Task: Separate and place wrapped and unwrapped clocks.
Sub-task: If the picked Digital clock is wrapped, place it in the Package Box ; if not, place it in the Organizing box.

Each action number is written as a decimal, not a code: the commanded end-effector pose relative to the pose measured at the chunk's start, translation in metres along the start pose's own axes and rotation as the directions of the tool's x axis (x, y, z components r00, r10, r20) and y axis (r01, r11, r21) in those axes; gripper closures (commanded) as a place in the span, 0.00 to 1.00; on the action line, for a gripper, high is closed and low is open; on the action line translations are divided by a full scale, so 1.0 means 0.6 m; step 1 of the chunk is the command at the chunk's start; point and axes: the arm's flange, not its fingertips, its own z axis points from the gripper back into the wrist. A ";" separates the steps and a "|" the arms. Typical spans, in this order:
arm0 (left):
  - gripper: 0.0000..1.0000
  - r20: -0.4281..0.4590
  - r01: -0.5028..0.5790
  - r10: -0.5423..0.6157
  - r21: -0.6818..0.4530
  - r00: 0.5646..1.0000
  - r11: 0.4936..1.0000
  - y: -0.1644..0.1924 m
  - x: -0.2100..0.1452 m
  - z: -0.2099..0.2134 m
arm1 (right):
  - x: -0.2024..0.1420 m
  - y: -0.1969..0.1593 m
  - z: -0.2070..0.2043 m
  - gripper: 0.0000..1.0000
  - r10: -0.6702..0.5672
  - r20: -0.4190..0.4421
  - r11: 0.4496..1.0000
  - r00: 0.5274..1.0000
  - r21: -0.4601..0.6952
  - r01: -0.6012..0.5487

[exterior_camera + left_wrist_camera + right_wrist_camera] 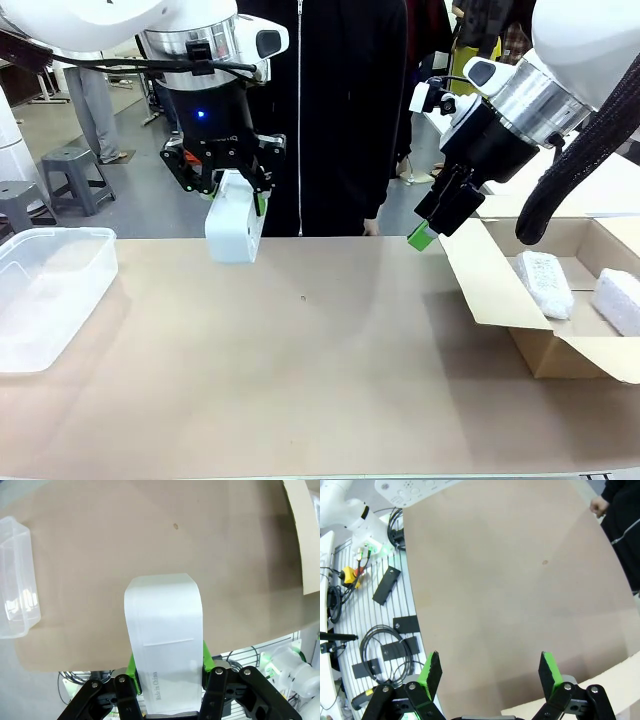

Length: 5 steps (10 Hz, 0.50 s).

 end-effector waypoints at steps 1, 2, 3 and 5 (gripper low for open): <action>0.49 -0.033 -0.100 0.099 -0.006 0.995 0.995 0.120 0.016 0.040 | 0.005 -0.001 0.000 0.00 -0.017 -0.001 1.000 1.000 0.010 0.017; 0.49 -0.038 -0.135 0.136 0.006 0.990 0.991 0.188 0.019 0.042 | 0.005 -0.001 0.000 0.00 -0.017 -0.001 1.000 1.000 0.010 0.017; 0.49 -0.036 -0.151 0.154 0.077 0.987 0.986 0.255 0.013 0.028 | 0.005 -0.001 0.000 0.00 -0.017 -0.001 1.000 1.000 0.010 0.017; 0.49 -0.079 -0.216 0.223 0.091 0.972 0.972 0.396 -0.001 -0.033 | 0.005 -0.001 0.000 0.00 -0.017 -0.001 1.000 1.000 0.010 0.017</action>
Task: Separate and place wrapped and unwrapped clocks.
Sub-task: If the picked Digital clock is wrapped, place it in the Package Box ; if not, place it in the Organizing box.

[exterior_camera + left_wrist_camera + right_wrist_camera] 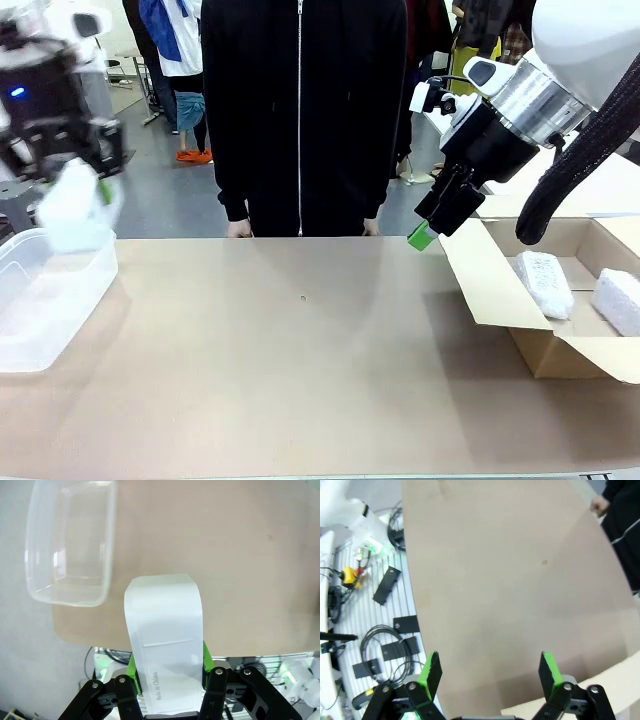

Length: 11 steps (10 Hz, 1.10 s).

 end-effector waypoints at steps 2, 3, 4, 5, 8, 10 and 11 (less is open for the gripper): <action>0.49 0.046 0.020 -0.021 0.015 0.999 1.000 0.134 0.027 -0.111 | 0.005 0.000 0.000 0.00 -0.017 -0.001 1.000 1.000 0.010 0.017; 0.49 0.019 -0.027 0.027 -0.005 0.999 1.000 0.158 0.049 -0.133 | 0.005 0.000 0.000 0.00 -0.017 -0.001 1.000 1.000 0.010 0.017; 0.49 -0.007 -0.012 0.012 0.015 1.000 1.000 0.122 0.017 -0.087 | 0.005 0.000 0.000 0.00 -0.017 -0.001 1.000 1.000 0.010 0.017; 0.49 -0.007 -0.012 0.012 0.015 1.000 1.000 0.122 0.017 -0.087 | 0.005 0.000 0.000 0.00 -0.017 -0.001 1.000 1.000 0.010 0.017; 0.49 -0.004 -0.001 0.001 0.017 1.000 1.000 0.136 0.022 -0.107 | 0.005 0.000 0.000 0.00 -0.017 -0.001 1.000 1.000 0.010 0.017; 0.49 -0.075 0.141 -0.141 0.004 0.987 0.990 0.192 0.112 -0.088 | 0.005 0.000 0.000 0.00 -0.017 -0.001 1.000 1.000 0.010 0.017; 0.49 -0.106 0.164 -0.160 0.027 0.981 0.986 0.225 0.145 -0.092 | 0.005 0.000 0.000 0.00 -0.017 -0.001 1.000 1.000 0.010 0.017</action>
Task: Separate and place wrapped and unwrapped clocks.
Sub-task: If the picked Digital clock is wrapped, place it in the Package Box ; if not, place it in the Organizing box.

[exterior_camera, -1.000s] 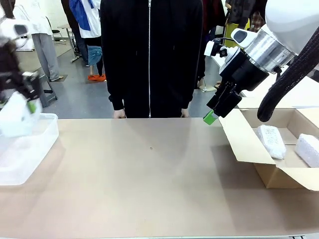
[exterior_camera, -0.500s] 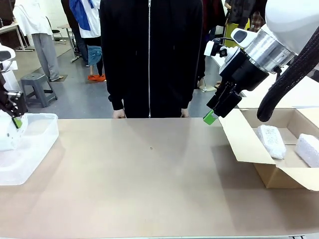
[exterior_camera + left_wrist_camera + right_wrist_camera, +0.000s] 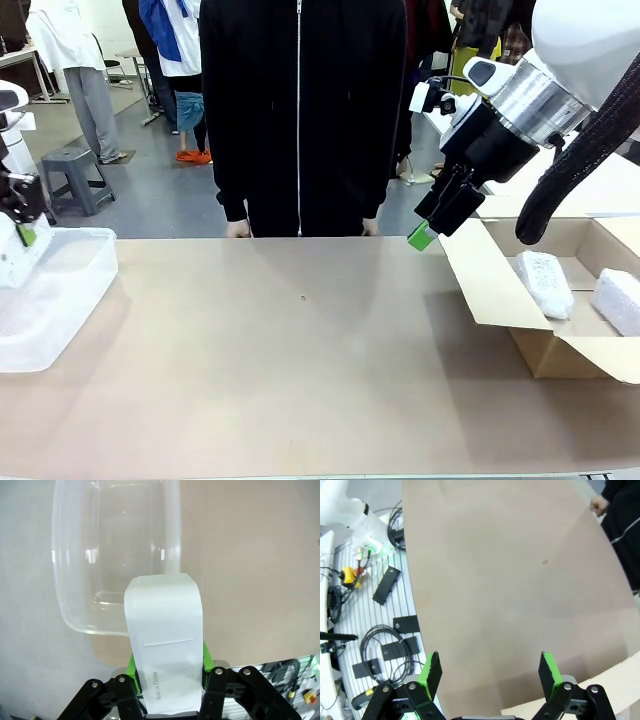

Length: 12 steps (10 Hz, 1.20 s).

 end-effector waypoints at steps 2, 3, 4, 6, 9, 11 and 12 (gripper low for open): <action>0.49 -0.057 0.124 -0.120 0.068 0.991 0.990 0.080 0.100 -0.018 | 0.005 -0.001 0.000 0.00 -0.017 -0.001 1.000 1.000 0.010 0.017; 0.49 -0.072 0.151 -0.146 0.067 0.987 0.986 0.093 0.123 -0.042 | 0.005 -0.001 0.000 0.00 -0.017 -0.001 1.000 1.000 0.010 0.017; 0.49 -0.087 0.122 -0.117 0.057 0.989 0.991 0.104 0.142 -0.073 | 0.005 -0.001 0.000 0.00 -0.017 -0.001 1.000 1.000 0.010 0.017; 0.49 -0.039 0.152 -0.148 0.118 0.988 0.981 0.117 0.161 -0.124 | 0.005 -0.001 0.000 0.00 -0.017 -0.001 1.000 1.000 0.010 0.017; 0.49 -0.049 0.109 -0.104 0.104 0.993 0.989 0.121 0.181 -0.177 | 0.005 -0.001 0.000 0.00 -0.017 -0.001 1.000 1.000 0.010 0.017; 0.49 -0.069 0.140 -0.135 0.073 0.988 0.987 0.119 0.186 -0.204 | 0.005 -0.001 0.000 0.00 -0.017 -0.001 1.000 1.000 0.010 0.017; 0.49 -0.072 0.166 -0.162 0.045 0.984 0.985 0.116 0.186 -0.215 | 0.005 -0.001 0.000 0.00 -0.017 -0.001 1.000 1.000 0.010 0.017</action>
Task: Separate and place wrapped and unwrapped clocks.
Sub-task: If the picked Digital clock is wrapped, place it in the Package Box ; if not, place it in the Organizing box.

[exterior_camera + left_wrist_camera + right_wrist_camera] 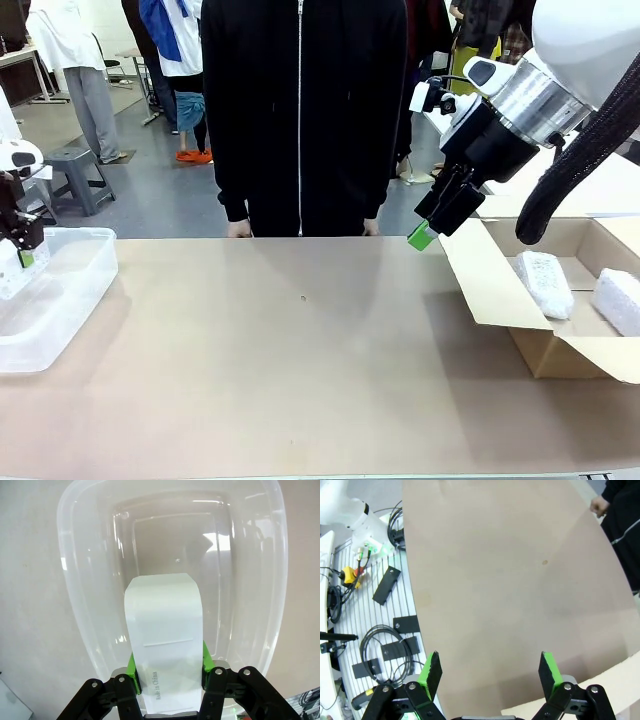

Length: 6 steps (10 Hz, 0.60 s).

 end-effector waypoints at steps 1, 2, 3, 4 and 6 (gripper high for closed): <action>0.49 0.044 0.011 -0.009 -0.037 0.999 0.999 -0.001 0.000 -0.012 | 0.005 -0.001 0.000 0.00 -0.017 -0.001 1.000 1.000 0.010 0.017; 0.49 0.041 0.001 0.001 -0.042 0.999 0.999 0.002 -0.001 -0.014 | 0.005 -0.001 0.000 0.00 -0.017 -0.001 1.000 1.000 0.010 0.017; 0.49 0.052 -0.009 0.012 -0.047 0.999 0.999 0.004 0.002 -0.018 | 0.005 -0.001 0.000 0.00 -0.017 -0.001 1.000 1.000 0.010 0.017; 0.49 0.056 0.019 -0.016 -0.056 0.998 0.998 0.001 0.004 -0.024 | 0.005 -0.001 0.000 0.00 -0.017 -0.001 1.000 1.000 0.010 0.017; 0.00 0.047 0.053 -0.050 -0.058 0.998 0.997 -0.008 0.010 -0.031 | 0.005 -0.001 0.000 0.00 -0.017 -0.001 1.000 1.000 0.010 0.017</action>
